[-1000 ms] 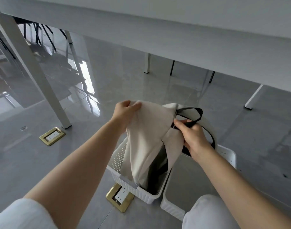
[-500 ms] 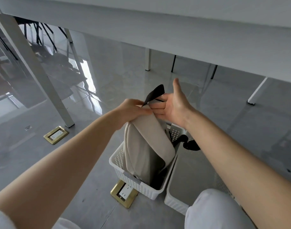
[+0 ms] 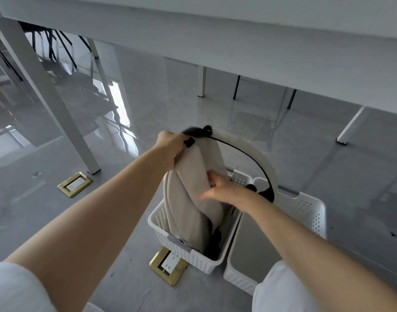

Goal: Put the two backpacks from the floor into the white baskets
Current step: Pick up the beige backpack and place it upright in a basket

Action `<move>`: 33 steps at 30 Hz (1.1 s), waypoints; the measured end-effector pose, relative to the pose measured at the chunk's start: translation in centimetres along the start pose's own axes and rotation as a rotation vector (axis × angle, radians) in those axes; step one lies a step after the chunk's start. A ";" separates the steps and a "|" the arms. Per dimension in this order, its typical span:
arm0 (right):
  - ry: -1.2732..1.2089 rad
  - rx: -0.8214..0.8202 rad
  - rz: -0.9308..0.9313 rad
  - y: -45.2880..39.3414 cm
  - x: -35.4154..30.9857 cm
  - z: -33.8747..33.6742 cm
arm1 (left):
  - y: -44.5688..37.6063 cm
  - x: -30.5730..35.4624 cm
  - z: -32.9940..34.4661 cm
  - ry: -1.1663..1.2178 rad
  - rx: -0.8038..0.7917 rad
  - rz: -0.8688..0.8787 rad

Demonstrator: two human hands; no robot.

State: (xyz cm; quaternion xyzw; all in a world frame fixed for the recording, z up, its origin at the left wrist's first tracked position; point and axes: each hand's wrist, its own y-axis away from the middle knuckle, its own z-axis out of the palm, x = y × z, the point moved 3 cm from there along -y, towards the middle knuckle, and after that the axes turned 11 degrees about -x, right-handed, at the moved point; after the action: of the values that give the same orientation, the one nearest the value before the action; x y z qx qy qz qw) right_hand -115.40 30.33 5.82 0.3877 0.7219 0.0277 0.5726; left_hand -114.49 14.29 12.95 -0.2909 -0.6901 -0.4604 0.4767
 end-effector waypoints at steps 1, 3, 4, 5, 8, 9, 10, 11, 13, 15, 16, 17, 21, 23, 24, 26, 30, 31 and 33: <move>0.074 -0.062 0.064 0.0 1.4 0.9 | -0.5 0.2 -0.5 0.061 0.044 -0.014; 0.198 -0.210 0.162 0.6 4.4 2.6 | -1.3 0.6 -1.4 0.114 0.101 -0.022; 0.238 -0.271 0.176 1.1 5.6 3.3 | -1.5 0.9 -1.9 0.127 0.114 -0.018; 0.241 -0.307 0.169 1.8 6.3 3.8 | -1.7 1.1 -2.2 0.139 0.126 -0.012; 0.033 -0.391 0.132 3.3 6.5 4.6 | -1.9 1.9 -2.9 0.186 0.157 0.020; -0.051 -0.419 0.114 3.4 6.3 4.7 | -1.9 2.1 -3.0 0.203 0.163 0.039; -0.129 -0.438 0.097 3.5 5.9 4.6 | -2.0 2.4 -3.0 0.218 0.164 0.058; -0.191 -0.452 0.085 3.5 5.5 4.3 | -2.0 2.7 -2.9 0.227 0.162 0.078; -0.285 -0.471 0.066 3.4 4.8 3.2 | -2.0 3.4 -2.7 0.237 0.158 0.113; -0.404 -0.488 0.031 3.4 4.2 1.6 | -1.8 4.1 -2.7 0.263 0.159 0.143; -0.480 -0.463 0.014 3.4 3.8 0.9 | -1.8 4.4 -2.7 0.281 0.159 0.155; -0.523 -0.396 0.020 3.1 3.7 0.3 | -1.8 4.6 -2.9 0.297 0.158 0.161; 0.216 0.154 0.145 0.6 4.9 -2.6 | -1.5 4.6 -3.3 0.306 0.131 0.162; 0.370 0.508 0.087 0.4 4.1 -4.7 | -1.3 4.6 -3.1 0.302 0.103 0.174; 0.315 0.651 0.049 0.7 3.5 -5.8 | -1.1 4.5 -3.1 0.294 0.091 0.180; 0.313 0.715 0.080 0.6 3.0 -7.6 | -0.8 4.6 -3.0 0.281 0.083 0.189; 0.404 0.205 0.336 -1.1 5.4 -7.7 | 0.1 5.1 -3.2 0.273 0.080 0.218; 0.357 0.139 0.339 -1.0 6.2 -7.4 | 0.3 5.3 -3.4 0.269 0.081 0.228; 0.224 0.066 0.277 -0.4 7.2 -6.7 | 0.6 5.7 -4.0 0.279 0.088 0.244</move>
State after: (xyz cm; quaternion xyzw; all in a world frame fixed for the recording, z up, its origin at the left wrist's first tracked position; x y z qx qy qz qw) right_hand -121.62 37.02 2.19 0.4965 0.7215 0.1255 0.4661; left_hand -114.58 10.70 18.96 -0.2849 -0.5963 -0.4044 0.6322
